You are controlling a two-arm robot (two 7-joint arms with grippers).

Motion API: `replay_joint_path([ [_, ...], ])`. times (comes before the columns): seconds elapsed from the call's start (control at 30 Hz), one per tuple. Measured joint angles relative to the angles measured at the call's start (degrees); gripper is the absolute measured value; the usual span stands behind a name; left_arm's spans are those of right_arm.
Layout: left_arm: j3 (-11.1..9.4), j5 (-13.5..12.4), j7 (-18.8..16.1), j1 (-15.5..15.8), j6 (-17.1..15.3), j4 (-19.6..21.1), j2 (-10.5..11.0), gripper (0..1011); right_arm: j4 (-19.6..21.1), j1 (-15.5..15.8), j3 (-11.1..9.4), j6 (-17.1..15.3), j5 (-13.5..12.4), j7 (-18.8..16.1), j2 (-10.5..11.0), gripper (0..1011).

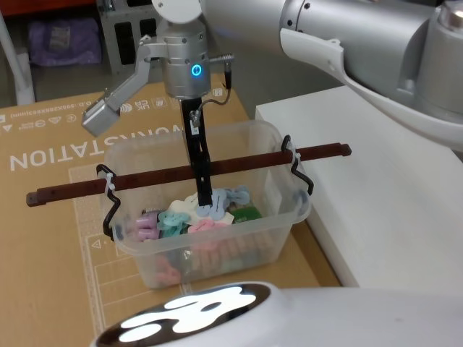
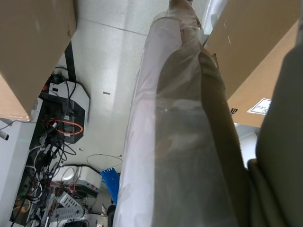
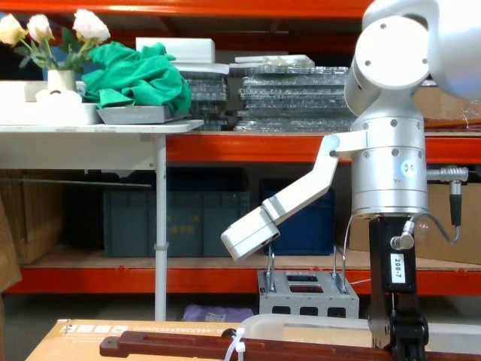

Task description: Use one hand to grasp the basket and place it at the designated location.

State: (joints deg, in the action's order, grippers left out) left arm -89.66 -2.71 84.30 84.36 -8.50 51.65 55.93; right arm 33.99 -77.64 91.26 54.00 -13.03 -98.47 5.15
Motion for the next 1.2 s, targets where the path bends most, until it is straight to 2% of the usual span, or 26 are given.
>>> replay_joint_path([
  [0.13,0.0,0.0,0.0,0.0,0.0,0.0,0.0,0,0.0,0.0,0.0,0.0,0.0,0.0,0.0,937],
  [0.7,0.0,0.0,0.0,0.0,0.0,0.0,0.0,0,0.1,0.0,0.0,0.0,0.0,0.1,0.0,835],
  [0.8,0.0,0.0,0.0,0.0,0.0,0.0,0.0,0,2.3,0.0,-0.4,-1.0,1.6,2.2,1.5,813],
  [1.2,0.0,0.0,0.0,0.0,0.0,0.0,0.0,0,2.5,0.1,-0.6,-1.4,1.9,2.4,1.7,745],
])
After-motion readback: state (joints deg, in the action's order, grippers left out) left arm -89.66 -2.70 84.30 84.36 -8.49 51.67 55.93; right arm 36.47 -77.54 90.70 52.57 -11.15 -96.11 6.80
